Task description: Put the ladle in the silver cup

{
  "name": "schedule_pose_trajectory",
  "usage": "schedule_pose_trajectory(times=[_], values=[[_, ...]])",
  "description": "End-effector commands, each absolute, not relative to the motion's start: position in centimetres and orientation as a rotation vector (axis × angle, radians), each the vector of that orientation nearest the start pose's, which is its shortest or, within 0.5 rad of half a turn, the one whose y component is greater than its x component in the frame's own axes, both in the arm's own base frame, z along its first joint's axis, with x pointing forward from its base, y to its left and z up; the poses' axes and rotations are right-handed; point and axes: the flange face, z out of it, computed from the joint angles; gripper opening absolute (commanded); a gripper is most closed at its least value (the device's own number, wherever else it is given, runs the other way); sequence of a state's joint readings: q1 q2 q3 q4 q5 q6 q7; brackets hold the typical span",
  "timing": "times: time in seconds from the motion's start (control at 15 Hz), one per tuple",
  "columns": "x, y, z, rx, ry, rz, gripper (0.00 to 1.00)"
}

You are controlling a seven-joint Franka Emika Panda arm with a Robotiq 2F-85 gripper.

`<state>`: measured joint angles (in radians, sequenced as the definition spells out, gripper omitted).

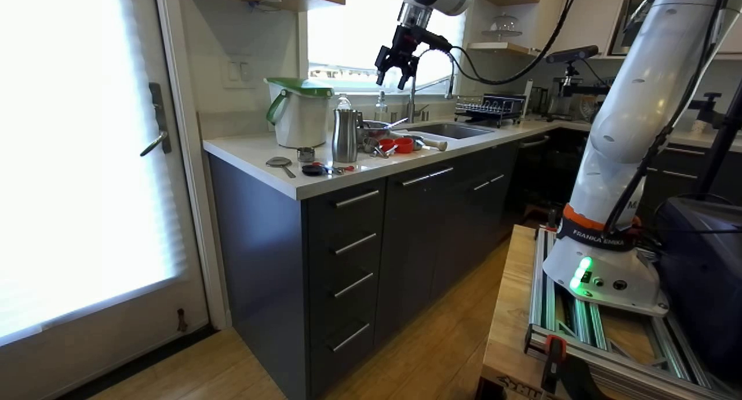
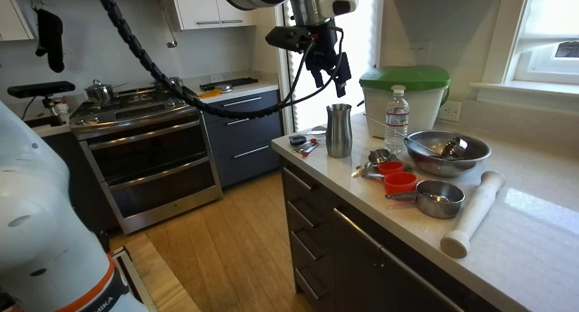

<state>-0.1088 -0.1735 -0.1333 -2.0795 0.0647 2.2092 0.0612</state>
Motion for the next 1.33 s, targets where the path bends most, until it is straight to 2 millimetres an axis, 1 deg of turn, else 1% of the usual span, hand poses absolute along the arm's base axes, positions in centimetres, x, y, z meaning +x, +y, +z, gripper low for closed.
schedule_pose_trajectory(times=[0.0, 0.33, 0.53, 0.67, 0.87, 0.93, 1.0, 1.07, 1.13, 1.2, 1.27], values=[[53.6, -14.9, 52.9, -2.898, 0.646, -0.315, 1.0], [55.3, -19.1, 51.9, -2.677, 0.744, -0.104, 1.0], [56.1, -21.4, 50.6, -2.515, 0.761, -0.011, 1.0], [56.5, -23.0, 49.3, -2.398, 0.818, 0.027, 1.0], [56.8, -25.4, 46.7, -2.233, 0.94, 0.037, 1.0], [56.8, -26.2, 45.7, -2.181, 0.985, 0.026, 1.0], [56.6, -27.0, 44.7, -2.138, 1.038, -0.023, 1.0], [56.3, -27.3, 44.3, -2.128, 1.089, -0.095, 1.0], [56.1, -27.6, 44.6, -2.129, 1.125, -0.167, 1.0], [56.8, -27.6, 44.7, -2.177, 1.05, -0.093, 1.0], [56.8, -28.0, 44.3, -2.169, 1.082, -0.133, 1.0]])
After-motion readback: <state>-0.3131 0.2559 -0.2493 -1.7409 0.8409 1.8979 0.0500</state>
